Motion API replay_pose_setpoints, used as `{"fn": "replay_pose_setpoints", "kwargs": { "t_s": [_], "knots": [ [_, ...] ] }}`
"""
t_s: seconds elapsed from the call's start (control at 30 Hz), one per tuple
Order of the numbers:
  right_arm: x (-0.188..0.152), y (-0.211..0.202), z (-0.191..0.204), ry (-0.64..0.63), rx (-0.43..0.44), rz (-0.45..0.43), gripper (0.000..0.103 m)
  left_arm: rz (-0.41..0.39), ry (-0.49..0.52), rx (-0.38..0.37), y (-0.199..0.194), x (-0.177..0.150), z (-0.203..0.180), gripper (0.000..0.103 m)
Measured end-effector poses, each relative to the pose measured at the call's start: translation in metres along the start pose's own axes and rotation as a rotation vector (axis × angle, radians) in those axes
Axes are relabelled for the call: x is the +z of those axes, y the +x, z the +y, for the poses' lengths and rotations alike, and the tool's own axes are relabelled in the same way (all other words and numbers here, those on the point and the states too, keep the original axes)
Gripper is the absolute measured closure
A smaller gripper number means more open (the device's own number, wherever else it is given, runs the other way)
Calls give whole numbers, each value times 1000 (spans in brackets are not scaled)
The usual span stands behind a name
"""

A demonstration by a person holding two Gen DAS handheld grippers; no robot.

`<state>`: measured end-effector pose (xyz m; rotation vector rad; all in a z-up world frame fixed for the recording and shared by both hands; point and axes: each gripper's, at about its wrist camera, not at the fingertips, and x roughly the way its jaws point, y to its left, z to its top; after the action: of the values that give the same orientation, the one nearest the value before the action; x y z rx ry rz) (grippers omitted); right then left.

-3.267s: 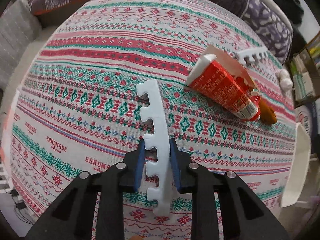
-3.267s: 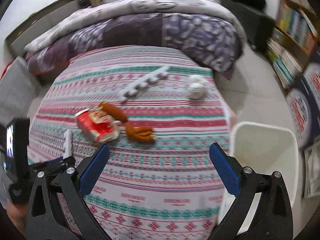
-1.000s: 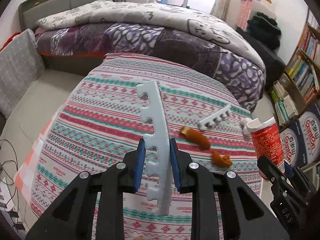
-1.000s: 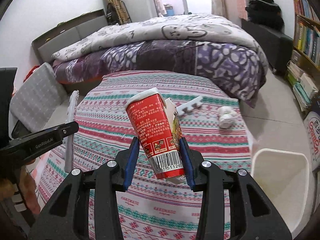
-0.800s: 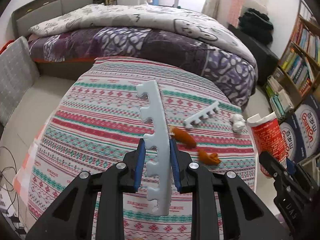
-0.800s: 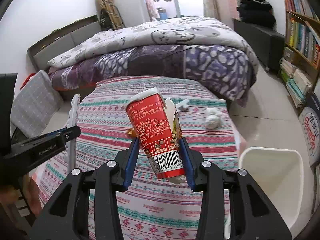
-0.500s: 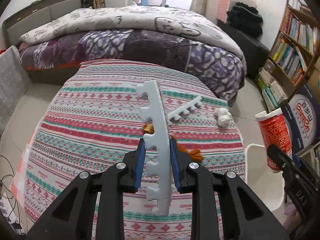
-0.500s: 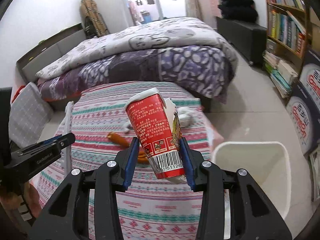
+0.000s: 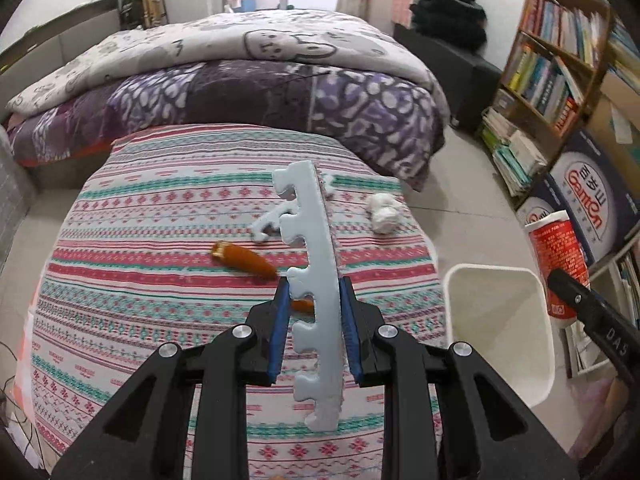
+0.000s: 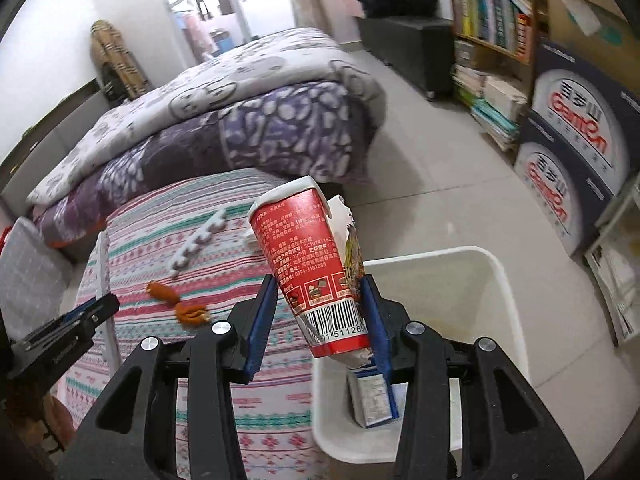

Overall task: Collect trash
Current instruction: 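Carry the red cup to the bin and open the right tool to drop it, then carry the white strip to the bin and open the left tool to drop it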

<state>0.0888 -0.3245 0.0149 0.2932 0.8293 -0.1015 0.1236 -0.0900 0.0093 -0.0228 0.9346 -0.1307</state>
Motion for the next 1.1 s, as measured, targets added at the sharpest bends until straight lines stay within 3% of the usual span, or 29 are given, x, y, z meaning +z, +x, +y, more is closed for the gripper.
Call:
{"fn": "replay_pose_setpoints", "kwargs": {
  "t_s": [0.23, 0.3, 0.37, 0.6, 0.77, 0.8, 0.87, 0.97, 1.1],
  "knots": [
    [-1, -7, -31, 66, -52, -9, 53, 28, 54, -70, 6, -5, -39, 78],
    [-1, -12, -40, 87, -82, -25, 33, 38, 63, -93, 8, -7, -48, 78],
    [-1, -18, -47, 105, -115, -52, 27, 49, 74, -127, 8, -9, -60, 78],
    [4, -38, -75, 184, -176, -138, 17, 70, 154, -200, 10, -24, -100, 78],
    [8, -44, -89, 253, -170, -160, 13, 88, 234, -268, 13, -37, -124, 76],
    [9, -45, -90, 266, -163, -164, 13, 91, 252, -271, 13, -38, -127, 67],
    [10, -46, -90, 279, -147, -169, 11, 85, 278, -268, 15, -39, -130, 45],
    [11, -46, -86, 274, -127, -169, 9, 74, 259, -214, 21, -33, -122, 43],
    [12, -42, -81, 273, -91, -147, 8, 124, 173, -108, 44, -23, -93, 43]
  ]
}}
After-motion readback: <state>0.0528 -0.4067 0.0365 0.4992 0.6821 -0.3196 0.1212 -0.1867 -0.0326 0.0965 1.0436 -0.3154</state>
